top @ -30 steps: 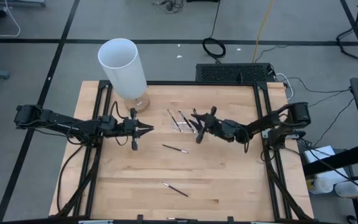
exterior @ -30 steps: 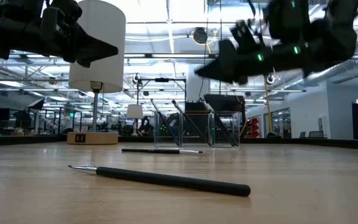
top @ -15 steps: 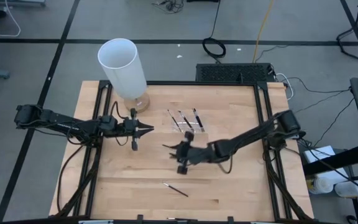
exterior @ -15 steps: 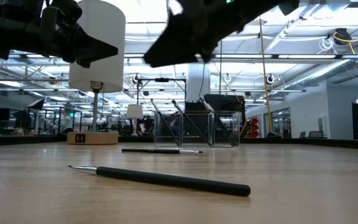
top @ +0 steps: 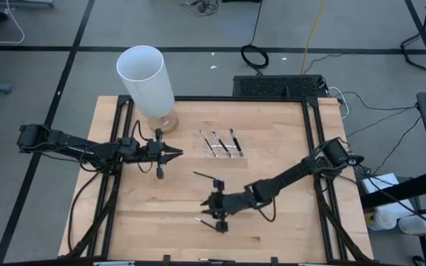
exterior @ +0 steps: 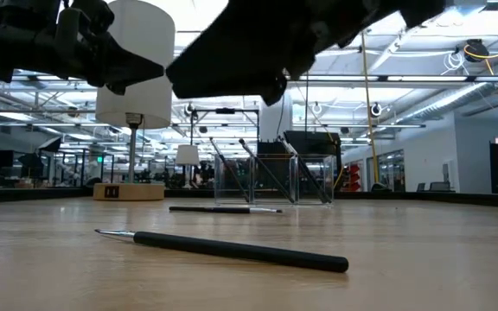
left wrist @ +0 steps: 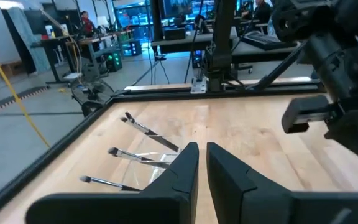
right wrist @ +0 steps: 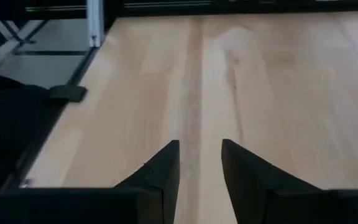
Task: Put items in baskets/containers
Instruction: Put the black liner brush into the transparent organizer
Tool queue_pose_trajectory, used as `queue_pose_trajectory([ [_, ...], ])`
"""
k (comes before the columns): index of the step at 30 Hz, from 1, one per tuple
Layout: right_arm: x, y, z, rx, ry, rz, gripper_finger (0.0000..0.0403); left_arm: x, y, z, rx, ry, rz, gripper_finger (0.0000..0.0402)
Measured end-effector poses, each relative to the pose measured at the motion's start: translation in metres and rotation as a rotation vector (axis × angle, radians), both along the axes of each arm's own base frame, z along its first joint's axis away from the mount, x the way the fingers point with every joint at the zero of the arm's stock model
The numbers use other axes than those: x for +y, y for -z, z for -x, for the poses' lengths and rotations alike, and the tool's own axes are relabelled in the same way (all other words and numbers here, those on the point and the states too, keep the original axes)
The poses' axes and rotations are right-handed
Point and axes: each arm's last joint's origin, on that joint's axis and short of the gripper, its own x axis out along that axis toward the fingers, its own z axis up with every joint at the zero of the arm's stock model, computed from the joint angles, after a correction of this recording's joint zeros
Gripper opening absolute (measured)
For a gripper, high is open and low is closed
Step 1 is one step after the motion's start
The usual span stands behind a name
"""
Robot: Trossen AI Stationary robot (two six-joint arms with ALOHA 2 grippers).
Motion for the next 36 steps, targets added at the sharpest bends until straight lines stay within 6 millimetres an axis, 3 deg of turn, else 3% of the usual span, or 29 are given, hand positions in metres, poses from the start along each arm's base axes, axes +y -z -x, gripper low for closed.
queue_pose_trajectory([
  [6,0.021,0.007,0.016,0.035,0.077,0.171,0.0105,-0.003,0.001,0.0,0.002,0.012,0.082,0.0042],
  [13,0.014,0.008,0.019,0.018,0.287,0.359,0.0105,-0.01,0.008,0.001,0.075,0.107,0.093,0.0042],
  [17,0.011,0.008,0.017,0.037,0.223,0.368,0.0105,-0.013,0.008,0.001,0.087,0.182,0.024,0.0042],
  [21,0.012,0.007,0.015,0.025,0.156,0.391,0.0105,-0.019,0.012,0.003,0.112,0.394,-0.1,0.0042],
  [26,0.011,0.007,0.014,0.022,0.163,0.382,0.0105,-0.021,0.007,0.002,0.058,0.412,-0.071,0.0042],
  [31,0.011,0.007,0.014,0.027,0.177,0.329,0.0105,-0.022,0.008,0.003,0.101,0.441,0.115,0.0042],
  [36,0.012,0.003,0.012,-0.012,0.169,0.3,0.0105,-0.024,0.013,0.004,0.147,0.492,0.097,0.0042],
])
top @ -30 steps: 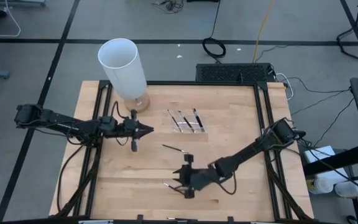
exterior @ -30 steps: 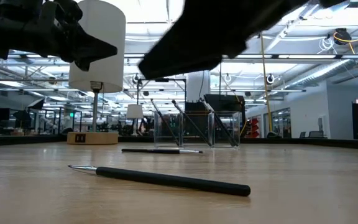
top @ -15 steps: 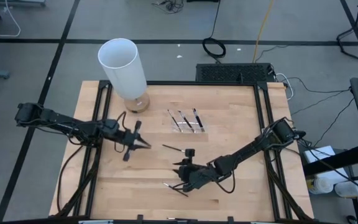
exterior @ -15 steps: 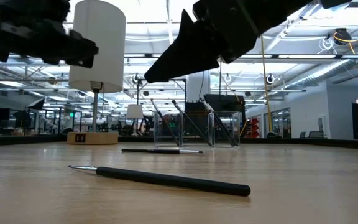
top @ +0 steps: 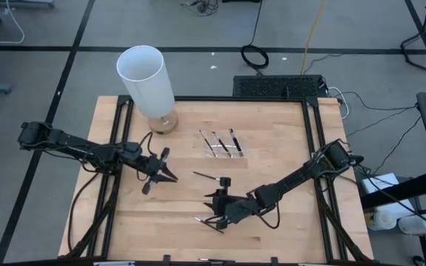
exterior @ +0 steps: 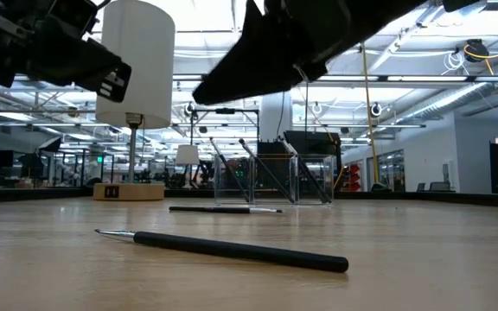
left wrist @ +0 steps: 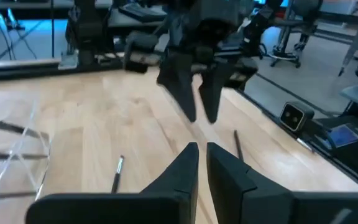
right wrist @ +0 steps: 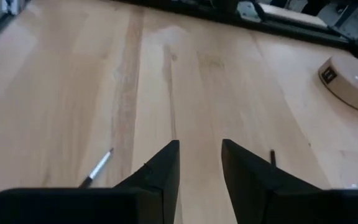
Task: Put items in baskets/containers
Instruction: Put the black liner brush into the transparent organizer
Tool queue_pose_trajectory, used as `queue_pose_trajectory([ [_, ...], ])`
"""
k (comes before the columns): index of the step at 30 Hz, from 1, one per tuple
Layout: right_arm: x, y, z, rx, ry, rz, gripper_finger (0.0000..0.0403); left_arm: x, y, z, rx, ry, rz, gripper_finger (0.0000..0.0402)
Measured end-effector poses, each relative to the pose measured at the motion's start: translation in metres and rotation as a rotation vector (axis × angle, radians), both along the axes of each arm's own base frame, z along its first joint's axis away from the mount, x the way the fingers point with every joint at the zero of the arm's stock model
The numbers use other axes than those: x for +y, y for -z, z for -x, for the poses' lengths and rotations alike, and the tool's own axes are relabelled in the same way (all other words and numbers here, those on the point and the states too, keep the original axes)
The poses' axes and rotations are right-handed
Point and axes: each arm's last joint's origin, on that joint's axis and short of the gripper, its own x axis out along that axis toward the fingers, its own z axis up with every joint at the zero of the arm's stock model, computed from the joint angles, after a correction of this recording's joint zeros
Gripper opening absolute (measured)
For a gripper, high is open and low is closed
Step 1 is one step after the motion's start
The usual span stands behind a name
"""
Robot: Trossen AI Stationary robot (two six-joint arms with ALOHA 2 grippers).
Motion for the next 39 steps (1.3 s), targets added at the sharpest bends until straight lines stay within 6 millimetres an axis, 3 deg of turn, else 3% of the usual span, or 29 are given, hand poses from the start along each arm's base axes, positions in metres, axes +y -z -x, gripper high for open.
queue_pose_trajectory([
  [5,-0.006,0.002,0.001,0.036,0.026,0.005,0.0105,0.0,0.003,0.001,0.045,-0.001,0.036,0.0042],
  [10,-0.026,0.005,-0.006,0.039,0.148,-0.118,0.0105,-0.002,0.003,0.001,0.058,0.003,0.062,0.0042],
  [23,-0.032,0.003,-0.011,0.086,0.033,-0.21,0.0105,-0.006,-0.001,0.001,-0.008,0.039,-0.001,0.0042],
  [28,-0.019,-0.019,-0.017,0.184,0.007,-0.293,0.0102,-0.006,0.001,0.001,0.004,0.039,-0.007,0.0042],
  [33,0.01,-0.05,-0.023,0.31,0.002,-0.312,0.0086,-0.005,0.004,0.001,0.031,-0.008,-0.024,0.0042],
  [36,0.024,-0.071,-0.028,0.284,-0.009,-0.356,0.0085,-0.003,0.006,0.001,0.058,-0.066,-0.044,0.0042],
  [39,0.029,-0.08,-0.029,0.289,-0.027,-0.437,0.0103,-0.001,0.007,0.001,0.052,-0.11,-0.082,0.0042],
])
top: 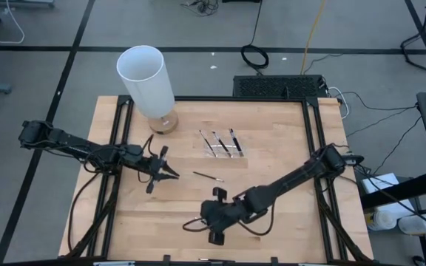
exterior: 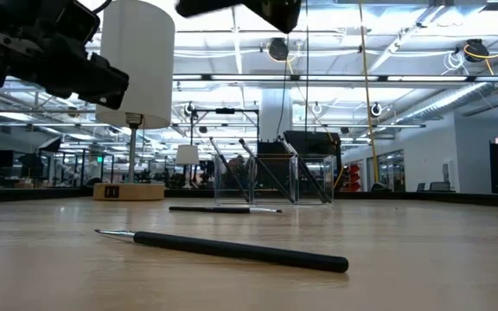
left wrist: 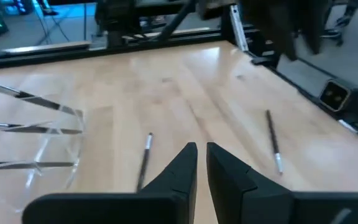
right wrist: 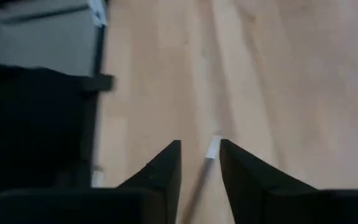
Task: Put items in baskets/containers
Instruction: Put the black liner brush into the transparent organizer
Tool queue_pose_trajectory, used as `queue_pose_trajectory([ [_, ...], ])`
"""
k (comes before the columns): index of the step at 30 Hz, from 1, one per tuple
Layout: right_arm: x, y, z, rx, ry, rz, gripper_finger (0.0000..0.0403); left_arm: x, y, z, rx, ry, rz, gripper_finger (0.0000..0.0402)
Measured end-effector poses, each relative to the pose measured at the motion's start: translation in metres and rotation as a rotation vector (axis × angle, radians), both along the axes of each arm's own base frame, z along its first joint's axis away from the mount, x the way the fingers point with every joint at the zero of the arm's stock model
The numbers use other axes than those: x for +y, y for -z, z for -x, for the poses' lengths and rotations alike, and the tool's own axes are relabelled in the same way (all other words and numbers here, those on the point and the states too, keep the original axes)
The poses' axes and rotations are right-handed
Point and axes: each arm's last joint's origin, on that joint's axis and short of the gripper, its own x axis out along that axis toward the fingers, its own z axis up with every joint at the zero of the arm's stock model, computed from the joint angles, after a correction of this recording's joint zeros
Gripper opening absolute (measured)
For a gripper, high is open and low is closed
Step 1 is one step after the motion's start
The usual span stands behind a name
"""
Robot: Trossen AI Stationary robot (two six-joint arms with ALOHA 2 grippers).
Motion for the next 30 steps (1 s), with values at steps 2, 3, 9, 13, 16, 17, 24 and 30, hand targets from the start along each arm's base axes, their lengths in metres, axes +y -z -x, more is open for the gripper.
queue_pose_trajectory([
  [2,0.002,-0.001,-0.003,-0.01,-0.011,-0.069,0.0122,0.0,0.0,0.0,-0.008,0.004,-0.022,0.0042],
  [3,0.003,0.002,-0.005,-0.004,-0.014,-0.093,0.0132,0.0,0.0,0.0,-0.015,0.01,-0.042,0.0042],
  [9,0.016,0.059,-0.024,0.061,-0.037,-0.118,0.017,0.0,-0.001,0.0,-0.043,0.02,-0.106,0.0042],
  [13,0.018,0.083,-0.03,0.116,-0.013,-0.106,0.0179,0.001,-0.003,-0.001,-0.065,0.012,-0.097,0.0042],
  [16,0.019,0.09,-0.032,0.136,0.006,-0.113,0.018,0.001,-0.004,-0.001,-0.076,0.016,-0.117,0.0042],
  [17,0.019,0.09,-0.031,0.137,0.008,-0.105,0.018,0.001,-0.004,-0.001,-0.081,0.018,-0.123,0.0042],
  [24,0.026,0.097,-0.018,0.201,0.085,-0.012,0.018,0.001,-0.009,-0.002,-0.131,0.006,-0.112,0.0042],
  [30,0.029,0.109,-0.015,0.244,0.099,0.0,0.018,0.001,-0.009,-0.002,-0.128,0.005,-0.113,0.0042],
])
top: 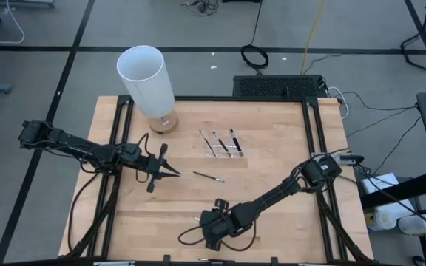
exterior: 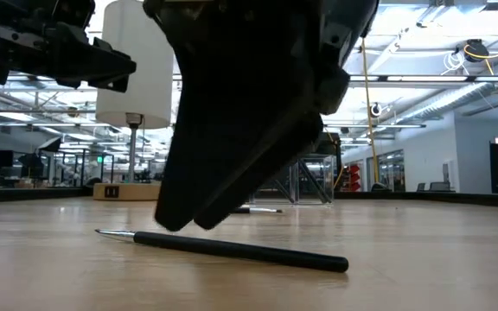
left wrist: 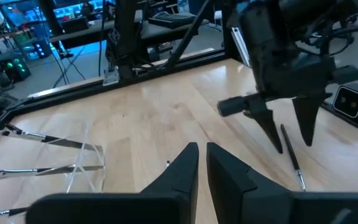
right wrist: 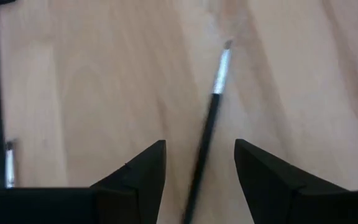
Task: Put items in baskets/containers
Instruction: Put the black liner brush into the transparent organizer
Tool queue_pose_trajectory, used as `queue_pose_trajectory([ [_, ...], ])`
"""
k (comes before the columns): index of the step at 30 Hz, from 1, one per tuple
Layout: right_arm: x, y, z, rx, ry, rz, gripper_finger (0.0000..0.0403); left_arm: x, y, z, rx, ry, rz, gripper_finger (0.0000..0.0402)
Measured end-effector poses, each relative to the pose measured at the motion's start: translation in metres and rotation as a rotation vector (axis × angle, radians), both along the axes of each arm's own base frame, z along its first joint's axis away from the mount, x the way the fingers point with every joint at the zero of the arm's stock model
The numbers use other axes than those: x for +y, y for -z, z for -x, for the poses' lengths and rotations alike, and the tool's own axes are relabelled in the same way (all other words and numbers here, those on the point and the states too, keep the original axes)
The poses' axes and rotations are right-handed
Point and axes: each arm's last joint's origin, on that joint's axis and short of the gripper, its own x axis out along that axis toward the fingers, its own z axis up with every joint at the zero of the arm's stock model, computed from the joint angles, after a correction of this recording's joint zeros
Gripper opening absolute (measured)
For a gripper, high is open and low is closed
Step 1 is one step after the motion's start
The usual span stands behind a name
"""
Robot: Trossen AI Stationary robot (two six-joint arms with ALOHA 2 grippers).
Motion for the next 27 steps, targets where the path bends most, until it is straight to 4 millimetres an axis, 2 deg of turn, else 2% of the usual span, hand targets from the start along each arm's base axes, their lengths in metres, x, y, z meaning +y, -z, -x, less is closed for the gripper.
queue_pose_trajectory([
  [3,0.0,0.006,0.002,0.014,-0.021,0.053,0.018,0.0,0.0,0.0,-0.005,0.0,-0.003,0.0042],
  [11,-0.02,0.017,0.002,0.061,-0.013,0.109,0.0162,0.0,-0.003,-0.001,-0.047,0.003,-0.041,0.0042],
  [16,-0.029,0.029,0.007,0.103,0.01,0.123,0.0128,0.0,-0.001,0.0,-0.021,-0.004,-0.025,0.0042],
  [22,-0.037,0.047,0.019,0.22,0.044,0.031,0.0071,0.0,-0.001,0.0,0.004,-0.018,0.057,0.0042],
  [27,-0.042,0.061,0.029,0.253,0.091,0.011,0.0025,0.0,-0.001,0.0,0.012,-0.022,0.083,0.0042],
])
